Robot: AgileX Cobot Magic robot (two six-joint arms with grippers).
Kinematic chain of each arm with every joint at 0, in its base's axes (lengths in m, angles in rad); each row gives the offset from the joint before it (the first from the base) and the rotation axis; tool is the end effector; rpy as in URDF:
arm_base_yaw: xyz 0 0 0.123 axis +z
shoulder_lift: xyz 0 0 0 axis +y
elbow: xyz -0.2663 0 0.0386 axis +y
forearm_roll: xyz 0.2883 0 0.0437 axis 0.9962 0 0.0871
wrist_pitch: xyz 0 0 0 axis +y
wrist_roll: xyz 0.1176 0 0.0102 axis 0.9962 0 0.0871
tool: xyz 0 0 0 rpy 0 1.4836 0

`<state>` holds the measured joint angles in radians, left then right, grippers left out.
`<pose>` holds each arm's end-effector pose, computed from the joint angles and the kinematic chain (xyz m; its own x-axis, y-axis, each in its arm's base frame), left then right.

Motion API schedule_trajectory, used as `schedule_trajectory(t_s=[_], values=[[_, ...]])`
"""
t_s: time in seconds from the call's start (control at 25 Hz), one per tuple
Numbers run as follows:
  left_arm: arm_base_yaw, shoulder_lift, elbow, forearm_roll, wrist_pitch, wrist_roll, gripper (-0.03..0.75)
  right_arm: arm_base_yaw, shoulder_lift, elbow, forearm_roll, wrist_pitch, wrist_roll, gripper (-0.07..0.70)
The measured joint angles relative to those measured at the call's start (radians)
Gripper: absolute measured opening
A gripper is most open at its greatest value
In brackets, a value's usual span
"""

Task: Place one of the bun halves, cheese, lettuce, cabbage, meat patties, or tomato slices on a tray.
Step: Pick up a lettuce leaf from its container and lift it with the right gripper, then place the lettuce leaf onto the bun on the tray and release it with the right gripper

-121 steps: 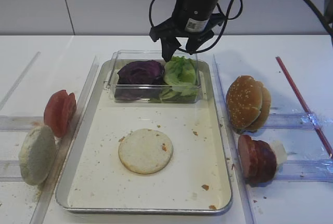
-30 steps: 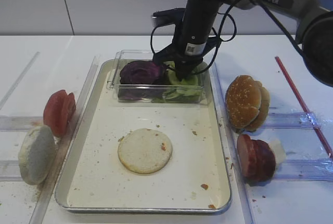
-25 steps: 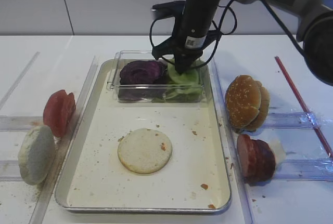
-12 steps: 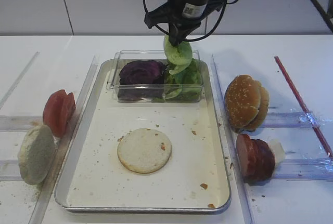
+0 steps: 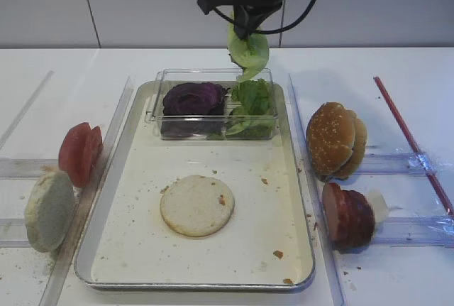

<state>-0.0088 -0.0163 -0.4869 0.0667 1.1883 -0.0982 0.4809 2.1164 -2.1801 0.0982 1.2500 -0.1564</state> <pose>0.0620 0.0068 0.2683 -0.5576 -0.0682 -0.8273 -0.0834 0.9962 -0.0259 0.4467 0.2455 0.2879 -0.7207 -0.5164 -0.4625 -0.5929 0.8049 0.0252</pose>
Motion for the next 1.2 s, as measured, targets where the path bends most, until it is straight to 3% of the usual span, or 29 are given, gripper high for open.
schedule_trajectory(t_s=[0.44,0.84,1.2], values=[[0.000,0.000,0.000,0.000,0.000,0.000,0.449,0.000,-0.118,0.021,0.011,0.006,0.008,0.015],[0.000,0.000,0.000,0.000,0.000,0.000,0.447,0.006,-0.311,0.296,0.104,0.008,0.012,0.015],[0.000,0.000,0.000,0.000,0.000,0.000,0.447,0.150,-0.401,0.415,0.127,0.008,0.032,0.015]])
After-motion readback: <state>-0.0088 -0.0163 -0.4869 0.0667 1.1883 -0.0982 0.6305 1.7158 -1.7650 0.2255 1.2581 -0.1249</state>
